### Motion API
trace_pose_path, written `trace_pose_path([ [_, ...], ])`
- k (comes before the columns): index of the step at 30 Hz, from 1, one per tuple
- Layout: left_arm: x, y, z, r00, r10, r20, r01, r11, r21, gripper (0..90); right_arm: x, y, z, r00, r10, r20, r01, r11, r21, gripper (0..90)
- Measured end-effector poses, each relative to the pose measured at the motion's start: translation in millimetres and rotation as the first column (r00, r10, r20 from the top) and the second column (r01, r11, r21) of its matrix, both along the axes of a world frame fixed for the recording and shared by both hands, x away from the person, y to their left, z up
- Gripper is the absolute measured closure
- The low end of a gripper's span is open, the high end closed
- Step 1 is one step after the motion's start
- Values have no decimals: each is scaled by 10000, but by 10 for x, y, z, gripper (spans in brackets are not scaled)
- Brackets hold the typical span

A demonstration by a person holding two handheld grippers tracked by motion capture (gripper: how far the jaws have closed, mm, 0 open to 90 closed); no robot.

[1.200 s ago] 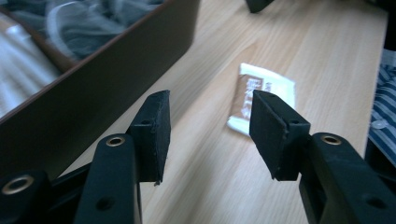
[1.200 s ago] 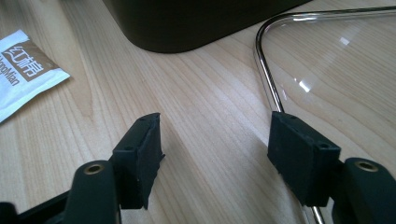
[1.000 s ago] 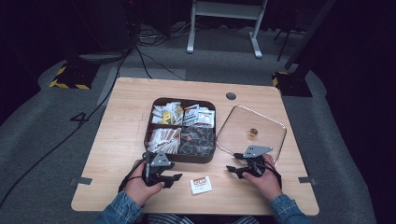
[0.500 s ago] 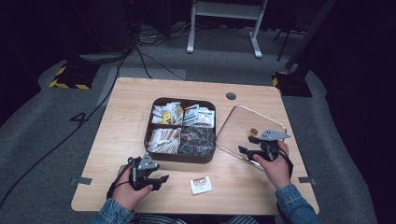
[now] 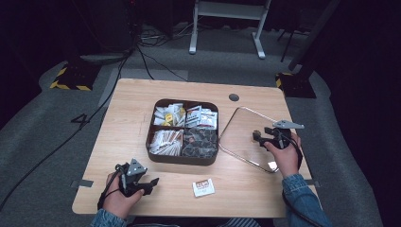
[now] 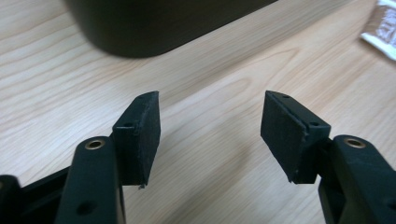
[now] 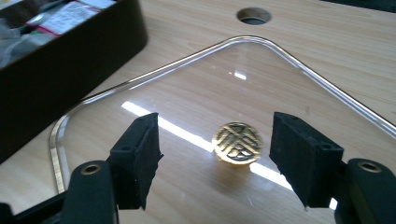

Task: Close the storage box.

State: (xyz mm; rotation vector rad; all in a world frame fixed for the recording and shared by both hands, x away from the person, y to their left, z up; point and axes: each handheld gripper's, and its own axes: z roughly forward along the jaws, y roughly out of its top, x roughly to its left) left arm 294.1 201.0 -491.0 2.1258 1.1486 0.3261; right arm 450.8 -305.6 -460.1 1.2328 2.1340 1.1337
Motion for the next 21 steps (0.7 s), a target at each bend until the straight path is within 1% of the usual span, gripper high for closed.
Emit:
trace_pose_path([
  [1, -10, 42, -15, 9997, 231, -17, -231, 9997, -1, 374, 58, -35, -37, 9996, -277, -29, 276, 9995, -159, 340],
  [2, -14, 62, -19, 9995, 305, -27, -304, 9995, 36, 373, 80, -39, -59, 9994, -344, -69, 342, 9992, -222, 339],
  [4, -15, 80, -23, 9993, 382, 0, -382, 9993, 65, 371, 103, -42, -84, 9993, -352, -114, 349, 9990, -280, 339],
  [5, -15, 106, -29, 9986, 527, 25, -528, 9985, 176, 370, 146, -35, -146, 9990, -324, -305, 310, 9986, -429, 341],
  [7, -8, 128, -38, 9979, 645, 94, -648, 9974, 300, 360, 172, -29, -192, 9989, -310, -340, 289, 9978, -599, 349],
  [8, -8, 128, -38, 9979, 645, 94, -648, 9974, 300, 359, 172, -29, -192, 9989, -310, -340, 289, 9978, -599, 349],
  [9, 2, 154, -43, 9970, 765, 126, -770, 9960, 463, 358, 196, -31, -235, 9987, -269, -431, 237, 9971, -725, 370],
  [12, 21, 184, -51, 9961, 869, 159, -876, 9950, 480, 352, 214, -38, -285, 9983, -153, -562, 100, 9955, -940, 409],
  [16, 45, 232, -72, 9948, 995, 228, -1005, 9938, 481, 346, 221, -33, -322, 9981, -107, -603, 50, 9956, -937, 430],
  [17, 48, 238, -80, 9939, 1066, 272, -1077, 9934, 395, 345, 222, -27, -325, 9982, -82, -589, 27, 9957, -928, 434],
  [19, 55, 257, -82, 9931, 1142, 255, -1151, 9927, 367, 344, 227, -11, -328, 9985, 17, -553, -68, 9956, -938, 444],
  [21, 70, 276, -86, 9923, 1188, 347, -1202, 9919, 414, 341, 237, 5, -331, 9987, 60, -515, -110, 9951, -978, 461],
])
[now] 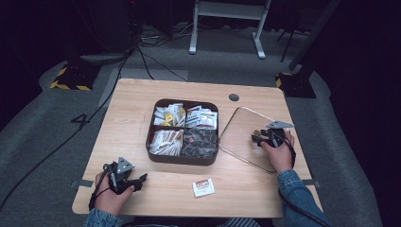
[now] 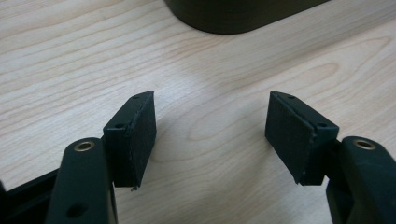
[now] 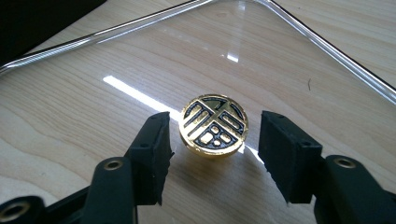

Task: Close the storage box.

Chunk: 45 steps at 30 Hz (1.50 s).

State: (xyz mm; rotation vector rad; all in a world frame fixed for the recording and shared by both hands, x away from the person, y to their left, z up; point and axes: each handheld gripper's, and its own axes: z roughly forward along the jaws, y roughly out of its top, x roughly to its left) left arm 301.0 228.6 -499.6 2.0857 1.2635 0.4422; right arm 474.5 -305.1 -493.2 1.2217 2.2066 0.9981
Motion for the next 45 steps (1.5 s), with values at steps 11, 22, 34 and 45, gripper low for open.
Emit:
trace_pose_path([
  [11, 72, 9, -47, 9993, -74, 372, 76, 10000, -47, 295, 27, -14, -45, 9992, 391, 61, -391, 9992, 41, 585],
  [22, 95, -4, -50, 9993, -29, 377, 31, 10000, -63, 283, 22, -31, -36, 9998, 206, -40, -205, 9994, 289, 590],
  [34, 95, -4, -49, 9993, -26, 371, 27, 10000, -41, 283, -86, -54, 230, 9971, 486, 591, -537, 9946, 885, 591],
  [45, 95, -5, -50, 9993, -18, 384, 20, 10000, -48, 283, -196, -92, 483, 9923, 602, 1079, -733, 9899, 1216, 591],
])
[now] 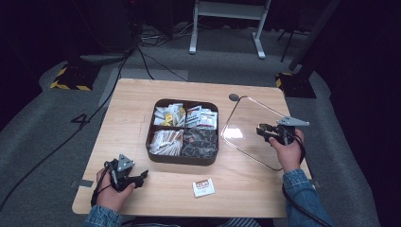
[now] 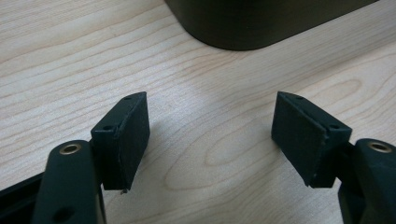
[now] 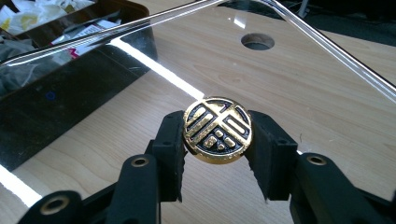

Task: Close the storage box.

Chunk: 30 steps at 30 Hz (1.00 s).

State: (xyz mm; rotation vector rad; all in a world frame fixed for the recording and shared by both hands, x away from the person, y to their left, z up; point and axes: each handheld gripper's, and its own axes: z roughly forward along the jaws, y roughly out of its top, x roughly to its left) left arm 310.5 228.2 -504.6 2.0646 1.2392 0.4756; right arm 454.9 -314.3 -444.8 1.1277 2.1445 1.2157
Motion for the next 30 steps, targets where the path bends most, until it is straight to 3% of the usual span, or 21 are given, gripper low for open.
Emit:
trace_pose_path([
  [14, 0, 1, 1, 10000, -27, -19, 27, 10000, 10, 283, -1, 196, 173, 9981, 618, -79, -617, 9980, 125, 590],
  [23, 1, 1, -1, 10000, 3, -1, -3, 10000, -20, 283, 86, 505, 386, 9890, 1481, 46, -1480, 9889, -124, 590],
  [30, 1, 2, -2, 10000, -4, -3, 4, 10000, -34, 282, 175, 710, 492, 9777, 2087, -222, -2088, 9780, -23, 590],
])
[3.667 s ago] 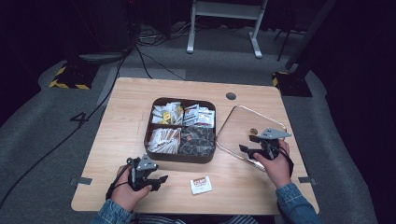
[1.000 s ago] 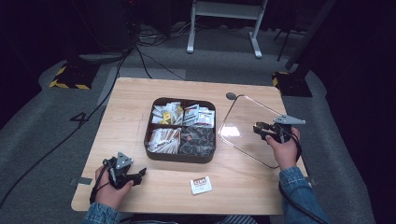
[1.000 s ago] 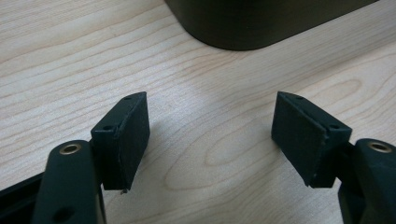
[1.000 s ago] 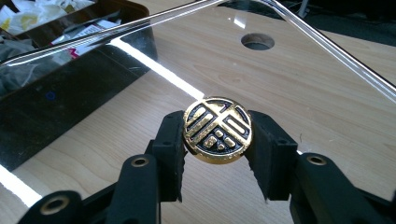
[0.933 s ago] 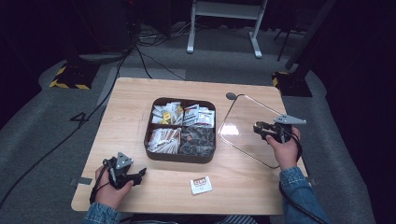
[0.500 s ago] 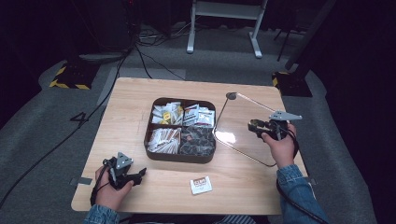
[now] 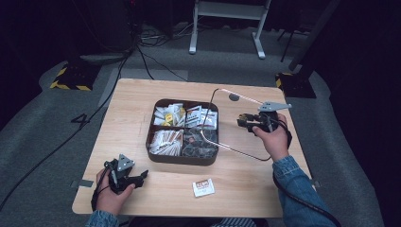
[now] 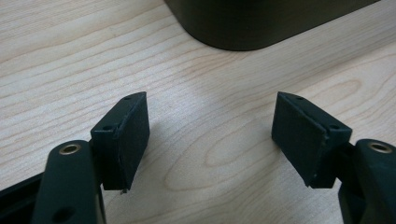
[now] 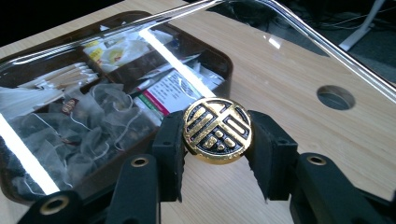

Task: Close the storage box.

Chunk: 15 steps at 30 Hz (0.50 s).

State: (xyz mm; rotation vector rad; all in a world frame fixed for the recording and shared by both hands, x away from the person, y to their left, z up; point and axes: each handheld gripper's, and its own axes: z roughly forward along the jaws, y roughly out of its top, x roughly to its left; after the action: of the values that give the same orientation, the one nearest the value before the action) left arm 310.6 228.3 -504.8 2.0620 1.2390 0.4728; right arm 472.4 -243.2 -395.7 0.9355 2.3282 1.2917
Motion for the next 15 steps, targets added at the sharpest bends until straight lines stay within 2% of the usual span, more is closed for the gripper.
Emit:
trace_pose_path([
  [15, 6, 9, 1, 9999, -162, -19, 162, 9999, 17, 267, 79, 562, 212, 9937, 1117, 72, -1113, 9929, -418, 590],
])
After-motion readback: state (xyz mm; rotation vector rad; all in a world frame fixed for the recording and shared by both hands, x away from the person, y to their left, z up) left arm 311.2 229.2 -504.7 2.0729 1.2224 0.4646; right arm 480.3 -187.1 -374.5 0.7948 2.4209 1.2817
